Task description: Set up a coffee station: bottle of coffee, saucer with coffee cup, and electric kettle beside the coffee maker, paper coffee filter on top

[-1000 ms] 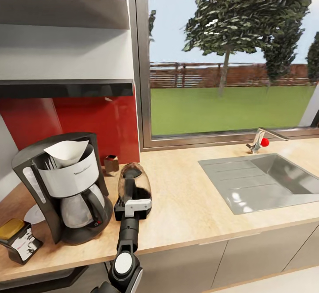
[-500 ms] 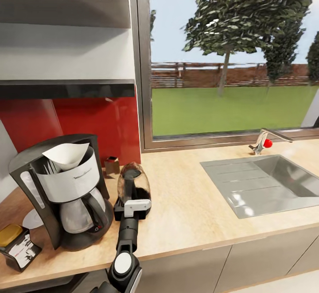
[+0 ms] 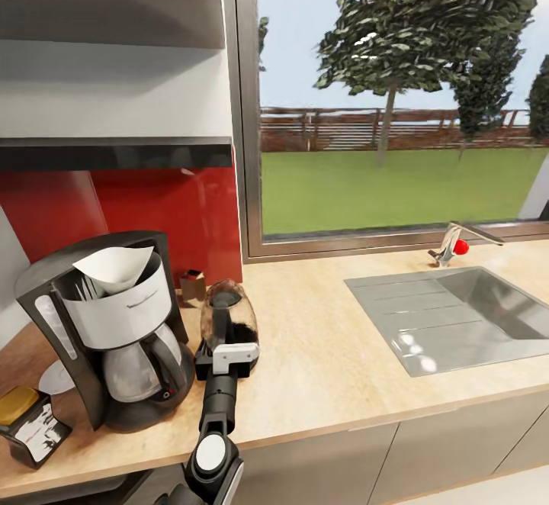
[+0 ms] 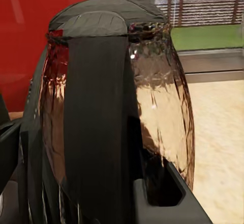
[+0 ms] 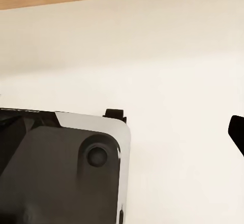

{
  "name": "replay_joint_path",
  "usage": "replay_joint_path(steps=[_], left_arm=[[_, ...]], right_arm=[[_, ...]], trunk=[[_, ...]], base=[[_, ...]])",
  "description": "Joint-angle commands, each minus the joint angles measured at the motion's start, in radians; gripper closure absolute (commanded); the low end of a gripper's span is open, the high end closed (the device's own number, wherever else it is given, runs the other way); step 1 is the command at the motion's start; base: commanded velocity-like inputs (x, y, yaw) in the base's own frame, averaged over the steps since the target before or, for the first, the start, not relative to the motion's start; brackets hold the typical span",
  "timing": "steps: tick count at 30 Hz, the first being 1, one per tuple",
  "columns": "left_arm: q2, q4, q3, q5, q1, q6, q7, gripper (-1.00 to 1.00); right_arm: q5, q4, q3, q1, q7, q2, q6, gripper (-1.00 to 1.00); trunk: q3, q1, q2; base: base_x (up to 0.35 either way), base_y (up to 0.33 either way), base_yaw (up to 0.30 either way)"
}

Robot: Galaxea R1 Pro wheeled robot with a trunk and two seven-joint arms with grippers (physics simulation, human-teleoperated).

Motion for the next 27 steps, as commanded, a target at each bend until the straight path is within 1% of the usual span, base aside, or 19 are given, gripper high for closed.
replay_joint_path(steps=[1,2,22,27], left_arm=[[0.000,0.000,-0.002,-0.014,-0.001,0.003,0.006,1.00],[0.000,0.000,-0.002,-0.014,-0.001,0.003,0.006,-1.00],[0.000,0.000,-0.002,-0.017,-0.001,0.000,0.006,-1.00],[0.000,0.000,-0.002,-0.018,-0.001,0.000,0.006,-1.00]], right_arm=[[-0.010,0.001,0.008,-0.001,0.003,-0.001,-0.003,-1.00],[-0.010,0.001,0.008,-0.001,0.003,-0.001,-0.003,-1.00],[-0.010,0.001,0.008,-0.001,0.003,-0.001,-0.003,-1.00],[-0.010,0.001,0.008,-0.001,0.003,-0.001,-0.003,-1.00]], trunk=[[-0.002,0.001,-0.002],[-0.002,0.001,-0.002],[-0.002,0.001,-0.002],[-0.002,0.001,-0.002]], base=[[0.000,0.000,0.000],[0.000,0.000,0.000],[-0.001,0.000,0.000],[-0.216,0.000,0.000]])
